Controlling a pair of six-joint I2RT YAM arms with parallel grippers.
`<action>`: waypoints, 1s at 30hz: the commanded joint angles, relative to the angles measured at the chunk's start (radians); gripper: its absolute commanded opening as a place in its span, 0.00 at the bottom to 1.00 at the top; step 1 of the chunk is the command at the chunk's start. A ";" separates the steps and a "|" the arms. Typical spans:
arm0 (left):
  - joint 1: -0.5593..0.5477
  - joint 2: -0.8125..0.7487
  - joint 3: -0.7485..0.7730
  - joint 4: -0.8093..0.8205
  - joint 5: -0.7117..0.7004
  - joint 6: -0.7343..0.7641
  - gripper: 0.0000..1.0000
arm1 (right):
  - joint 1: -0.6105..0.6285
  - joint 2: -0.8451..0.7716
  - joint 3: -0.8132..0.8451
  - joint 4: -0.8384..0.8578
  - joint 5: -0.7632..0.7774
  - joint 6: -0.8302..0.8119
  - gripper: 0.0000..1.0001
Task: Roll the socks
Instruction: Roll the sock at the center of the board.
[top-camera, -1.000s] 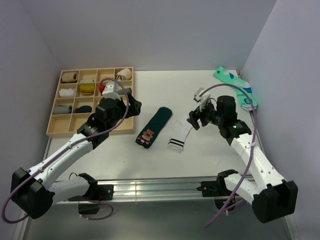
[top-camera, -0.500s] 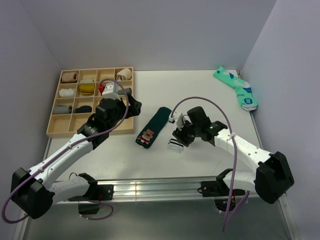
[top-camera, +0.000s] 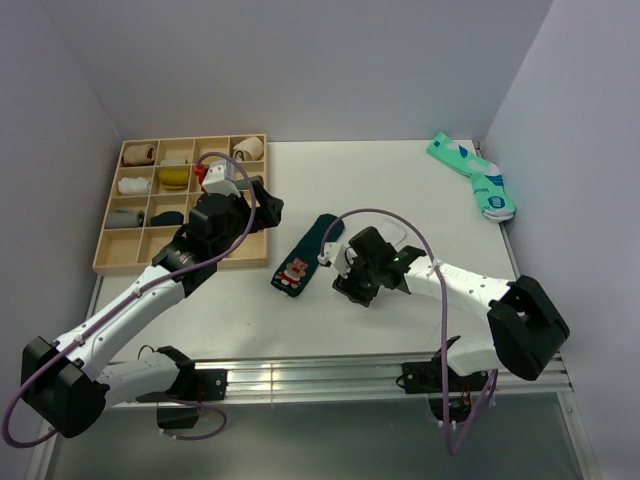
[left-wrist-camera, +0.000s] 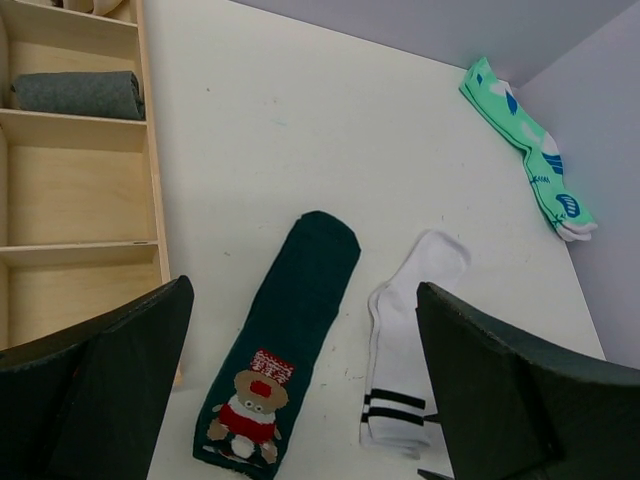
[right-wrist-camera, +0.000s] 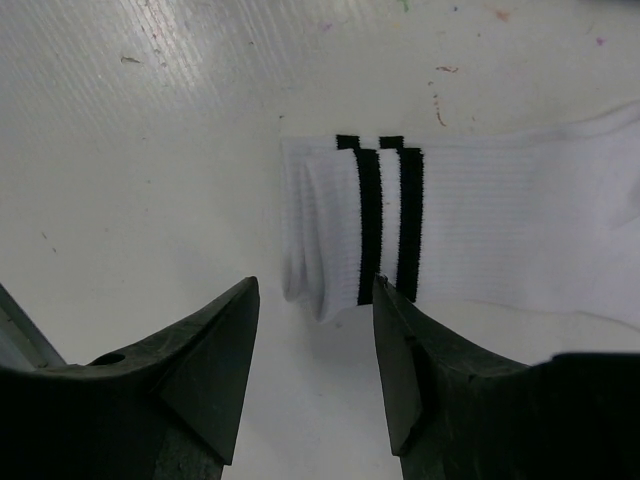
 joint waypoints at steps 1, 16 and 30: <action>-0.003 -0.019 0.044 0.003 -0.007 0.018 1.00 | 0.020 0.032 0.022 0.024 0.029 0.011 0.56; 0.000 -0.021 0.040 0.002 -0.009 0.020 1.00 | 0.051 0.092 0.029 0.047 0.052 0.018 0.54; 0.000 -0.007 0.038 0.006 -0.001 0.020 1.00 | 0.069 0.118 0.026 0.051 0.069 0.037 0.53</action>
